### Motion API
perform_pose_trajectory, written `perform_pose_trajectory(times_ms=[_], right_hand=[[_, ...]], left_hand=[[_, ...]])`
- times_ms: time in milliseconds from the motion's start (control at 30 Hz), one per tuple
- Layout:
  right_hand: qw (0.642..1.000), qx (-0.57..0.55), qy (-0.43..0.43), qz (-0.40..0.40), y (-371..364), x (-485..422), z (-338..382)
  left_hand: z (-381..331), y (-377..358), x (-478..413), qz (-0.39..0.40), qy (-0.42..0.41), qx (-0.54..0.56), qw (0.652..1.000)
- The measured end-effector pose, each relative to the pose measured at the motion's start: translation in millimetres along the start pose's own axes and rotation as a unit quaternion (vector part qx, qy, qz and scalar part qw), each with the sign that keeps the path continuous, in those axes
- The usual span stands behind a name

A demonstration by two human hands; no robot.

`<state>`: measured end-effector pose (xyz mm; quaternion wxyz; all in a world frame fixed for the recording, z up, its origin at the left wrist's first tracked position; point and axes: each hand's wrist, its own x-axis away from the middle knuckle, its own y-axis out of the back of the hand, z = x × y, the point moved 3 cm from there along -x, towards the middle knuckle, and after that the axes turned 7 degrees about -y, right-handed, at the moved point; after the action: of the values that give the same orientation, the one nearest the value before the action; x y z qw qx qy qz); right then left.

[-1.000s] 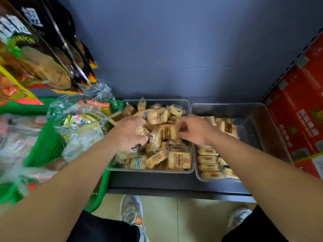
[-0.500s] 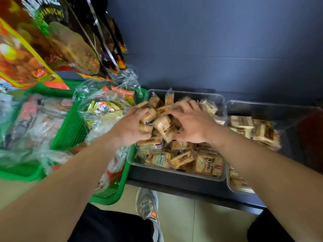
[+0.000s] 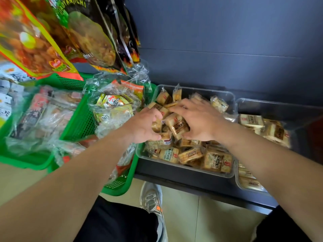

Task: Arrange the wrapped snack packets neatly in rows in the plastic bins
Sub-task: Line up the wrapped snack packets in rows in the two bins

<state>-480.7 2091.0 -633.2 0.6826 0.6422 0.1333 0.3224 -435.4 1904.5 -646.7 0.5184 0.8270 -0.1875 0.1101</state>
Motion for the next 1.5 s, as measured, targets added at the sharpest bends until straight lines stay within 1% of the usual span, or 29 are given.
perform_pose_trajectory(times_ms=[67,100,267,433,500,567,600,667,733,767,833,933,1000,1067,1133,1167,1200,1267,1367,1433,1500], right_hand=[[0.999,0.006,0.011,0.043,-14.9,-2.4,7.9],[0.999,0.009,0.005,0.049,-19.7,-3.4,7.2],[1.0,0.0,-0.022,0.005,-15.9,-2.0,-9.3],[0.999,-0.012,-0.04,0.005,-14.4,4.1,-23.5],[0.999,-0.025,-0.035,0.007,-12.8,7.6,-27.0],[0.999,-0.039,-0.029,0.006,-11.6,11.5,-30.6],[0.998,-0.046,-0.029,0.006,-11.0,14.0,-32.3],[0.998,-0.056,-0.032,0.007,-10.6,18.8,-36.0],[0.997,-0.064,-0.032,0.011,-10.7,23.6,-38.2],[0.997,-0.069,-0.033,0.015,-10.9,26.2,-39.0],[0.997,-0.07,-0.031,0.02,-11.1,30.9,-39.8],[0.998,-0.052,-0.029,0.019,-10.4,34.9,-38.7],[0.999,-0.035,-0.032,-0.009,-5.8,35.8,-34.1],[0.997,-0.027,-0.034,-0.06,2.3,34.6,-23.5],[0.993,-0.043,-0.009,-0.105,7.5,29.6,-4.3],[0.992,-0.056,0.014,-0.11,5.6,25.6,7.8],[0.992,-0.079,0.04,-0.094,0.5,21.7,20.8],[0.99,-0.121,0.067,-0.017,-19.0,15.5,42.3],[0.989,-0.083,0.054,0.109,-56.0,6.9,48.0],[0.985,-0.096,0.02,0.145,-68.0,3.5,40.8],[0.982,-0.117,-0.003,0.151,-70.5,1.7,34.8]], left_hand=[[-0.6,-7.2,0.5,0.003,-0.003,-0.023,1.0],[-1.3,-11.0,0.5,0.006,-0.003,-0.039,0.999],[-7.9,-19.8,-3.7,0.012,-0.003,-0.103,0.995],[-14.4,-22.4,-5.4,0.039,-0.001,-0.166,0.985],[-15.6,-15.1,-2.7,0.048,0.011,-0.12,0.991],[-14.6,1.2,0.7,0.026,0.019,-0.006,0.999],[-13.9,11.4,2.2,-0.005,0.021,0.054,0.998],[-11.0,27.5,2.4,-0.091,0.029,0.16,0.982],[-11.2,30.1,-4.6,-0.153,0.026,0.205,0.966],[-14.7,26.5,-9.7,-0.161,0.02,0.206,0.965],[-25.7,14.5,-20.3,-0.154,0.012,0.198,0.968],[-39.2,-1.3,-31.6,-0.135,0.003,0.144,0.98],[-41.3,-0.4,-30.1,-0.138,0.003,0.117,0.984],[-36.1,9.0,-21.3,-0.151,0.004,0.121,0.981],[-24.9,16.6,-8.5,-0.15,0.001,0.109,0.983],[-17.8,17.7,-1.5,-0.137,0.0,0.093,0.986],[-10.1,16.2,5.3,-0.117,0.004,0.073,0.991],[4.5,9.5,17.8,-0.068,0.018,0.033,0.997],[20.2,3.1,30.2,-0.026,0.023,0.02,0.999],[25.2,4.4,33.4,-0.025,0.02,0.032,0.999],[27.3,6.0,33.6,-0.024,0.018,0.043,0.999]])
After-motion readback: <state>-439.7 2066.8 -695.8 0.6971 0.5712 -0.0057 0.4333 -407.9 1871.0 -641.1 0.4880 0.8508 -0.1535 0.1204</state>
